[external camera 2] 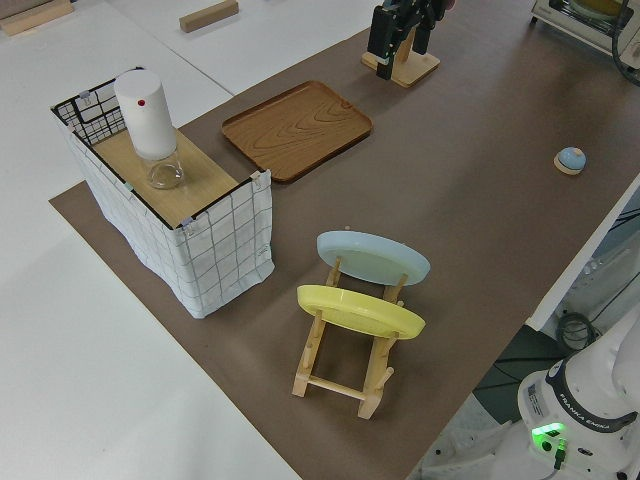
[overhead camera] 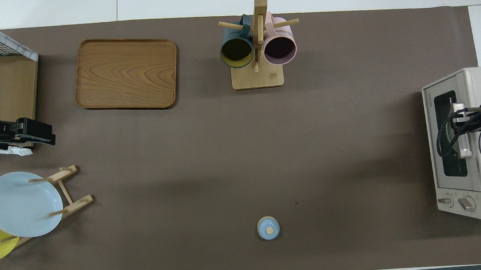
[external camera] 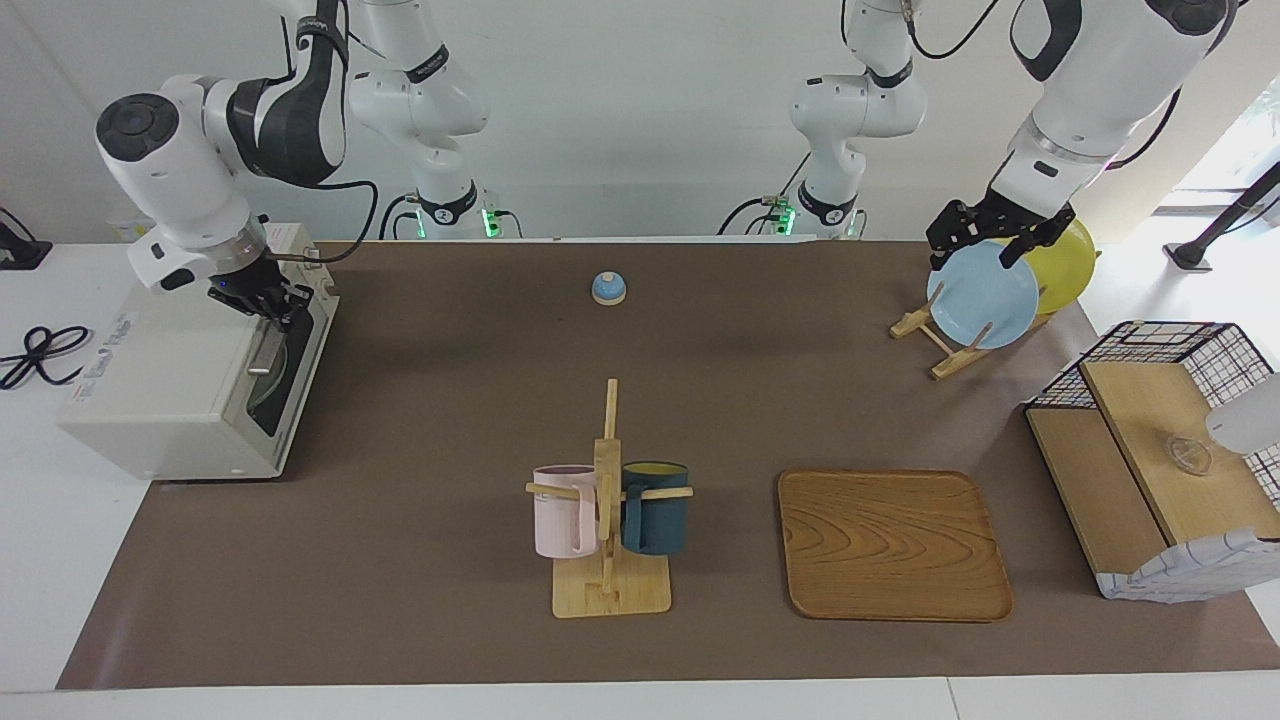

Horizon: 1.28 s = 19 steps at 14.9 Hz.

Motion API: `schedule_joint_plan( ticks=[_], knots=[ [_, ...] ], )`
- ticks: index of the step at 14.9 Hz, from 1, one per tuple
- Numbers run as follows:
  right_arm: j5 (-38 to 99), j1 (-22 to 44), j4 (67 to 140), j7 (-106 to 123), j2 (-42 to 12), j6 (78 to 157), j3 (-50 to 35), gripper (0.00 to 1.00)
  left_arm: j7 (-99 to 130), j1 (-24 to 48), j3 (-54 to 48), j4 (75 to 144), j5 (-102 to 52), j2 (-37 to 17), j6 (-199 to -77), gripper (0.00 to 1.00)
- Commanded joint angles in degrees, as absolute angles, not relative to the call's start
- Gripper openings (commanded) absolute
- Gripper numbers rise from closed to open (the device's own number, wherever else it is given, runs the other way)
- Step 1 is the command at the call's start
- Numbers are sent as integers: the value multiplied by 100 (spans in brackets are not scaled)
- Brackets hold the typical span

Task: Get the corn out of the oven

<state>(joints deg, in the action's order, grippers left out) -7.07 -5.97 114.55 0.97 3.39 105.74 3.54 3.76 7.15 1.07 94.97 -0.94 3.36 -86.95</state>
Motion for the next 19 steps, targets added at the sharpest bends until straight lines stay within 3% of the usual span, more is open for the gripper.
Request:
schedule_joint_plan(
  ticks=[1, 11, 19],
  knots=[
    [-1036, -642, 11584, 202, 360, 10758, 334, 0, 387, 765, 123, 9519, 0, 413, -8657, 100],
    [-1099, -747, 11768, 299, 369, 10793, 325, 0, 404, 782, 88, 9519, 0, 413, -8666, 100],
    [-809, -475, 12023, 264, 343, 11302, 308, 0, 396, 782, 88, 9527, 0, 413, -8666, 100]
  ],
)
